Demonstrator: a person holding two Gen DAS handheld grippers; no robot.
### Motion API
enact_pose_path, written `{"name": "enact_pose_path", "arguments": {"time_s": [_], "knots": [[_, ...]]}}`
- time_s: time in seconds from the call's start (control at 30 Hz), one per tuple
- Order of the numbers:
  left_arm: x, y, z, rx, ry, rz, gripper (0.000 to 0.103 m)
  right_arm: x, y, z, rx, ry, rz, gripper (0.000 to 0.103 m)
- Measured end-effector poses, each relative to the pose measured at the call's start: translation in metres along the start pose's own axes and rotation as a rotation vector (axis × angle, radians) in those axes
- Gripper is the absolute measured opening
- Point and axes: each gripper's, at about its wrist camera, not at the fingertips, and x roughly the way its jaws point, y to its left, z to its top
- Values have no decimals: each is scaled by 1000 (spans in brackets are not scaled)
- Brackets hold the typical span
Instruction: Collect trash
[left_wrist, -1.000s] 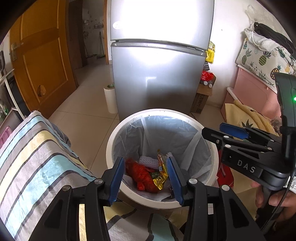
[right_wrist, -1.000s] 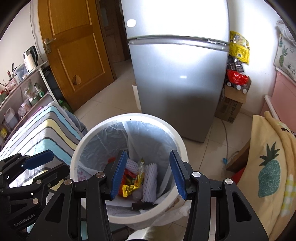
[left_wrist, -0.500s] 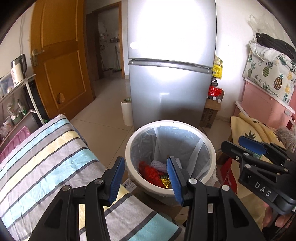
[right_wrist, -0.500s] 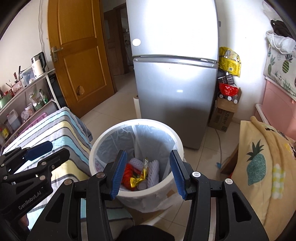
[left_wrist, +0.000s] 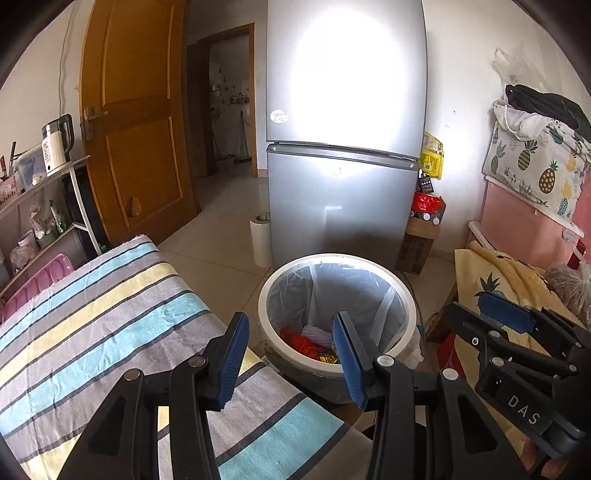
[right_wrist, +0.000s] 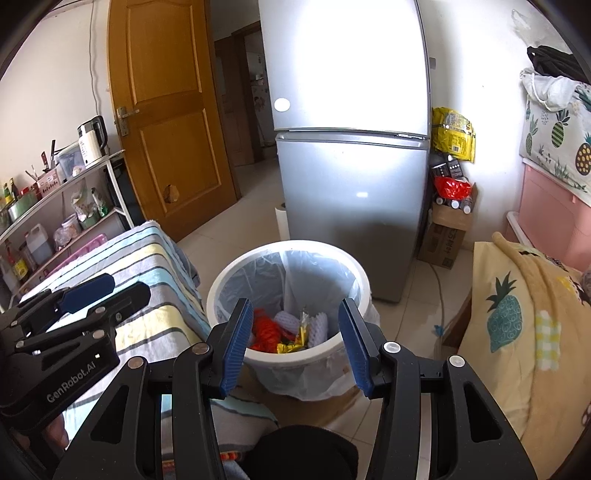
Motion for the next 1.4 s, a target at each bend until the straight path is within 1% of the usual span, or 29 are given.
{"name": "enact_pose_path", "arguments": {"time_s": [0.17,0.23,0.7,1.4], "knots": [[-10,-1,-1,0,-18,16,47,-6,2,-2,-11,-13,-10,49],[-11,0,-1,-1,-20,19,47,-7,2,-2,-5,-17,2,49],[-13,4,-3,-22,-8,25,47,-8,7,-4,-13,-17,16,49],[-14,4,-4,-12,-3,26,47,-9,8,-5,-3,-20,19,49]]}}
